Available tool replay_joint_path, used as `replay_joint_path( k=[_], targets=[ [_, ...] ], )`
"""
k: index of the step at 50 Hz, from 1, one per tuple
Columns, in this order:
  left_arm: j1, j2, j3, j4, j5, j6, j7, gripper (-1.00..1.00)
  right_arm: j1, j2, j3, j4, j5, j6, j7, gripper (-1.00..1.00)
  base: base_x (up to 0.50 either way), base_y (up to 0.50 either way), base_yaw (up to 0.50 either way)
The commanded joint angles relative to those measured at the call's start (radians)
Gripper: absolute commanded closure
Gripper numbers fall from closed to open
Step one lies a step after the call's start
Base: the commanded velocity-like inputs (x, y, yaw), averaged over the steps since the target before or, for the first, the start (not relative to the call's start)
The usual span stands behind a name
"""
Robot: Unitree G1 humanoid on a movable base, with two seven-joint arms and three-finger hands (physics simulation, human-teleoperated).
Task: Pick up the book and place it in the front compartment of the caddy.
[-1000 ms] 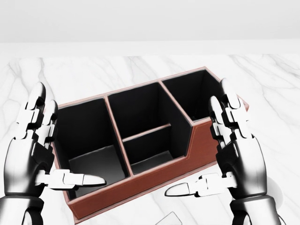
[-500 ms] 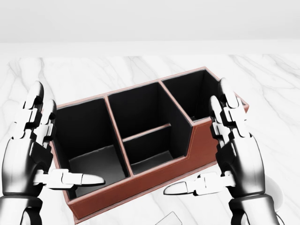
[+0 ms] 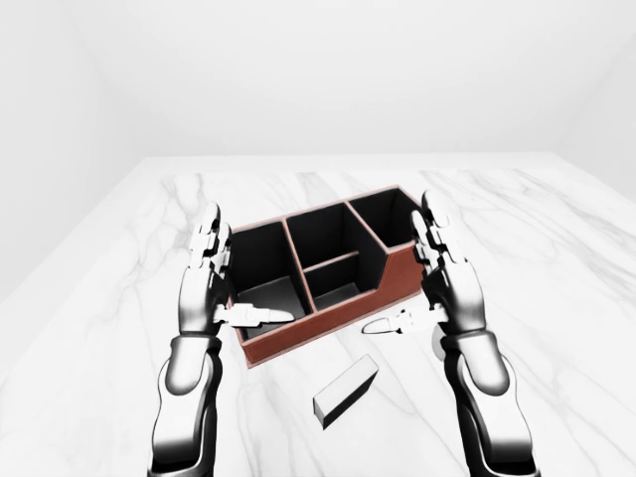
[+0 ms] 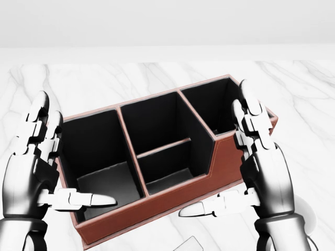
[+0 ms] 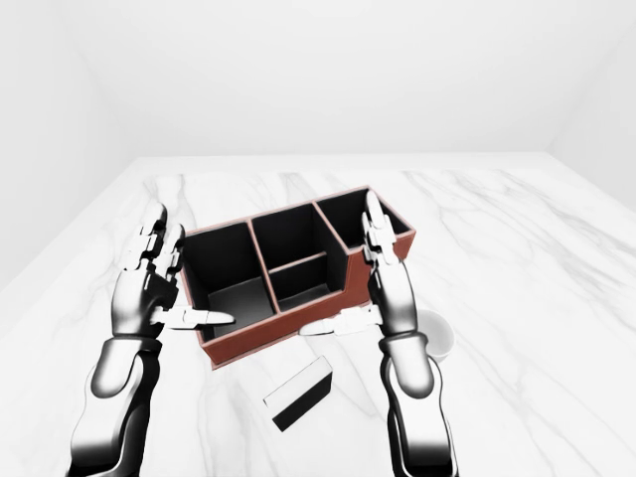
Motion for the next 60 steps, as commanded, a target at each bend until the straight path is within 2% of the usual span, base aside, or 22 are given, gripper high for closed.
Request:
replay_joint_path(
  k=[1, 16, 31, 44, 60],
  targets=[
    [-0.006, 0.002, 0.005, 0.006, -0.003, 0.000, 0.001, -1.00, -0.006, -0.011, 0.009, -0.018, -0.062, 0.000, 0.030, -1.00, 0.00, 0.00, 0.00],
    [-0.010, 0.005, 0.010, 0.006, -0.006, 0.000, 0.003, -1.00, 0.010, -0.019, 0.027, -0.098, -0.174, 0.000, 0.121, -1.00, 0.00, 0.00, 0.00],
    [-0.015, 0.006, 0.012, 0.018, -0.005, 0.000, 0.005, -1.00, 0.077, -0.031, 0.083, -0.179, -0.275, 0.000, 0.204, -1.00, 0.00, 0.00, 0.00],
    [-0.022, 0.009, 0.018, 0.032, -0.008, 0.000, 0.006, -1.00, 0.135, -0.040, 0.141, -0.219, -0.346, 0.000, 0.232, -1.00, 0.00, 0.00, 0.00],
    [-0.027, 0.011, 0.022, 0.045, -0.008, 0.000, 0.008, -1.00, 0.263, -0.081, 0.197, -0.236, -0.417, 0.000, 0.249, -1.00, 0.00, 0.00, 0.00]
  ],
)
